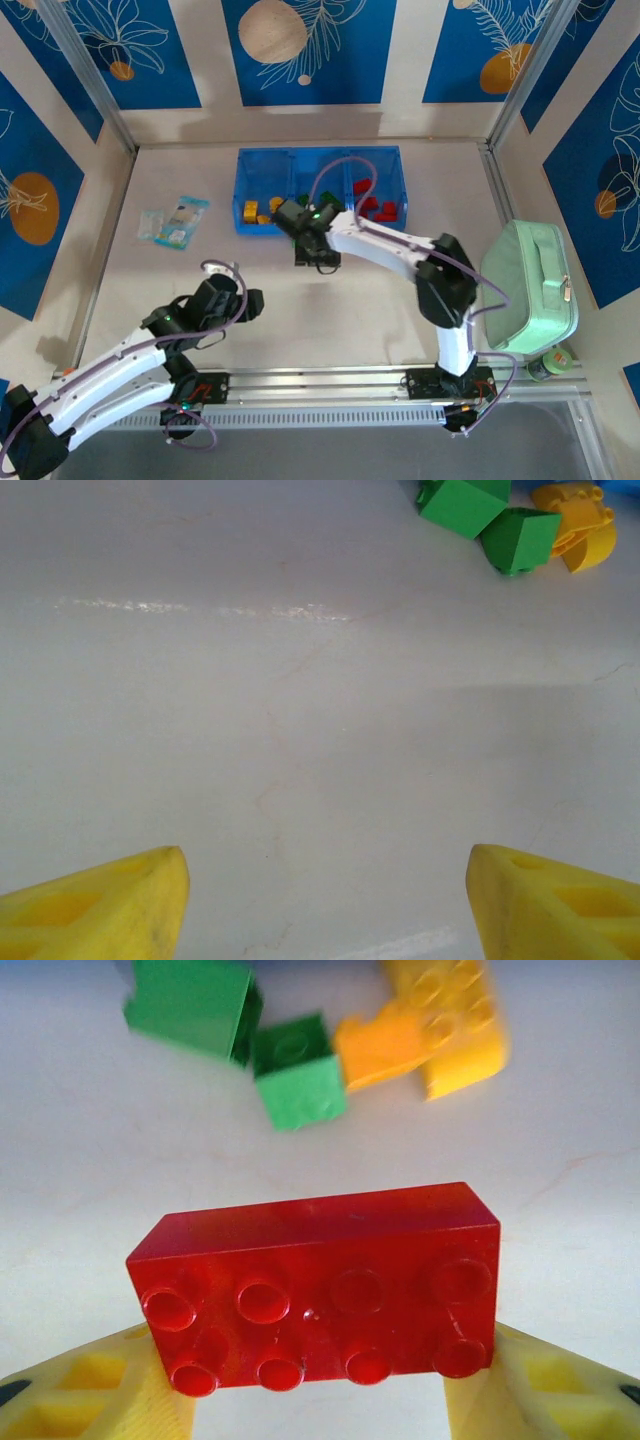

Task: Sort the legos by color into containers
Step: Pick up the lego from the center of the table, then place the lego in the container.

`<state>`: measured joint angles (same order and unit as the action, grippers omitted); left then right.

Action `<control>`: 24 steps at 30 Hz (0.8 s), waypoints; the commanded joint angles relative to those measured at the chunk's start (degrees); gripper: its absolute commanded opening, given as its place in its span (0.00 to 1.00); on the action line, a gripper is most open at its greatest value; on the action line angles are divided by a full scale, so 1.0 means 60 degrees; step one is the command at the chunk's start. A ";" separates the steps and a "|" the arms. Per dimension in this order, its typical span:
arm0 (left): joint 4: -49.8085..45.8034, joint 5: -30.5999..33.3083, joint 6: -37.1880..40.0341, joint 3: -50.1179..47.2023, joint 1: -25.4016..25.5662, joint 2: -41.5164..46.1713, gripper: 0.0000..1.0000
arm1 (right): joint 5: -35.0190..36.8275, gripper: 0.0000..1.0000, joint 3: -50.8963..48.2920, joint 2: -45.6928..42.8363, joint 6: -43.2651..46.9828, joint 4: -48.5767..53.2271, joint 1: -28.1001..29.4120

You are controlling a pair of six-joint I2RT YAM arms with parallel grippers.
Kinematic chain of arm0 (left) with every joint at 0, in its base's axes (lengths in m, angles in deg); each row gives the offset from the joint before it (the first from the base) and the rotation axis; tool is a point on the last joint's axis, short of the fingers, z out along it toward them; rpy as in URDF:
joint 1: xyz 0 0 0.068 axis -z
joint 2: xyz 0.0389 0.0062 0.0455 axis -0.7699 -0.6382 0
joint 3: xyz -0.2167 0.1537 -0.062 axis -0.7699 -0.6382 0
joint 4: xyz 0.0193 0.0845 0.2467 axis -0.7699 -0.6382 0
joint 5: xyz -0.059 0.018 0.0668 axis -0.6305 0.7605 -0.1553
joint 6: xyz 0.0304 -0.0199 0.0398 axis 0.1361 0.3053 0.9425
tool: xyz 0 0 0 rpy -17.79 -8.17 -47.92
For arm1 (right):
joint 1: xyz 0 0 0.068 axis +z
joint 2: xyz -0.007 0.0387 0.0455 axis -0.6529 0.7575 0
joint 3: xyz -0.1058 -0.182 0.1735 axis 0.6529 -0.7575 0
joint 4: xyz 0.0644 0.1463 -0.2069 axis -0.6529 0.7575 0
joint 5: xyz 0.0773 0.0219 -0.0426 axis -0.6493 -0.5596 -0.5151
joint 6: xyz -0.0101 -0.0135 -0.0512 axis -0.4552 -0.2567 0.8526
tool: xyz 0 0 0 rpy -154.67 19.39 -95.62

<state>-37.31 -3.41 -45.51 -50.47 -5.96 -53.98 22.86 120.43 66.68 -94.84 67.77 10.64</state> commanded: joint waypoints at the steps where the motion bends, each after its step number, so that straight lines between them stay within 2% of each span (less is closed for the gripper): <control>1: 0.0275 -0.0074 0.0158 0.0074 0.0045 -0.0203 0.73 | 0.0701 0.54 -0.0419 -0.0981 0.0556 0.0330 -0.0938; 9: 0.0370 -0.0081 0.0109 0.0089 0.0178 -0.0420 0.73 | -0.0070 0.54 -0.0257 -0.1331 0.1901 -0.0205 -0.3207; 14: 0.0431 -0.0088 0.0057 0.0216 0.0297 -0.0587 0.73 | -0.0294 0.56 0.0599 -0.0644 0.2408 -0.0212 -0.4347; 18: 0.0568 -0.0083 0.0077 0.0356 0.0370 -0.0816 0.73 | -0.0643 0.59 0.1523 0.0157 0.2770 -0.0053 -0.4835; 19: 0.0627 -0.0085 0.0091 0.0414 0.0388 -0.0898 0.73 | -0.0611 0.63 0.1770 0.0349 0.2850 -0.0011 -0.4884; 22: 0.0797 -0.0084 0.0132 0.0591 0.0461 -0.1183 0.73 | -0.0736 0.84 0.2500 0.0882 0.3094 0.0136 -0.5021; 24: 0.0951 -0.0081 0.0190 0.0727 0.0484 -0.1448 0.73 | -0.0585 0.89 0.2874 0.1011 0.3052 0.0411 -0.4974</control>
<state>-33.75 -3.69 -45.51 -48.68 -3.67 -61.52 20.43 134.40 72.25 -78.07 67.16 -19.59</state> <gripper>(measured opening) 0.729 0.879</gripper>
